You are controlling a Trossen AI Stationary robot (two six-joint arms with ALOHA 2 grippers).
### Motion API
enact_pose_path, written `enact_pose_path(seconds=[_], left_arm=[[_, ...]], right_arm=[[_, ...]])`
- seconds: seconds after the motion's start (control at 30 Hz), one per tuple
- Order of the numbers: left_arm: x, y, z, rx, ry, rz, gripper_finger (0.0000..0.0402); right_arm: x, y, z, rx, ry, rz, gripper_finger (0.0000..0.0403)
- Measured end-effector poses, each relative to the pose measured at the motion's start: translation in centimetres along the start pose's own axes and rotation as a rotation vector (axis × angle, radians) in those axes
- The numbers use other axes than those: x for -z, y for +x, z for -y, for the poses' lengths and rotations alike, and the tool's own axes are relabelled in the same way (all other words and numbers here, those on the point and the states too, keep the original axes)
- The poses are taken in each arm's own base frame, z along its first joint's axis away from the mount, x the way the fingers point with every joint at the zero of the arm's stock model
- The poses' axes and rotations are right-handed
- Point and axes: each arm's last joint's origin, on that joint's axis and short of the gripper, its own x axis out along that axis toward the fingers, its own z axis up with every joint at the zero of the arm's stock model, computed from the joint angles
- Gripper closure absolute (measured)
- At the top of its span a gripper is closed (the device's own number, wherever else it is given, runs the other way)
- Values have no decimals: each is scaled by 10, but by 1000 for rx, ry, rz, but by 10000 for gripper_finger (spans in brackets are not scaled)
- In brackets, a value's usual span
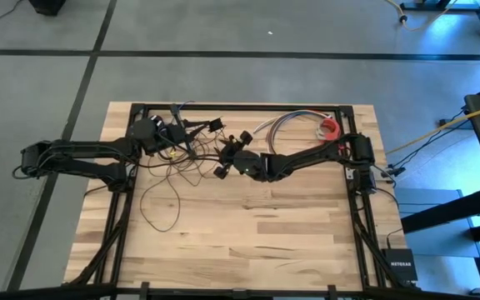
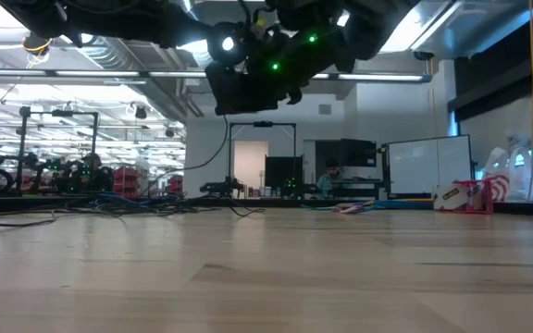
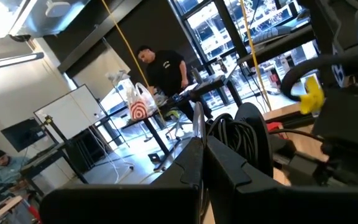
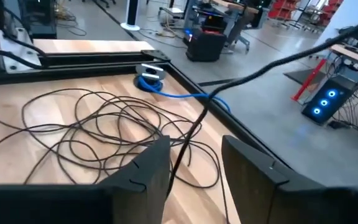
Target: Coiling cords
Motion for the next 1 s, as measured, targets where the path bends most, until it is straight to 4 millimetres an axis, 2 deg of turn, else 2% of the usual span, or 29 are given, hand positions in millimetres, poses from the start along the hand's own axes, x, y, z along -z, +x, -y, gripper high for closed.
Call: enact_pose_path(seconds=[0.2,0.4,0.5,0.7,0.87,1.0], left_arm=[[0,0,0,-1,0,2,400],[0,0,0,-1,0,1,400],[0,0,0,-1,3,1,400],[0,0,0,-1,8,2,400],[0,0,0,-1,6,2,400],[0,0,0,-1,4,2,400]], right_arm=[[-5,-9,-4,25,-30,-1,253],[6,2,-1,11,-19,-31,256],[9,4,-3,-14,-21,-32,280],[8,4,-4,-39,-70,-13,388],[-1,4,-4,-29,-90,66,382],[-3,4,-4,-26,-121,88,396]])
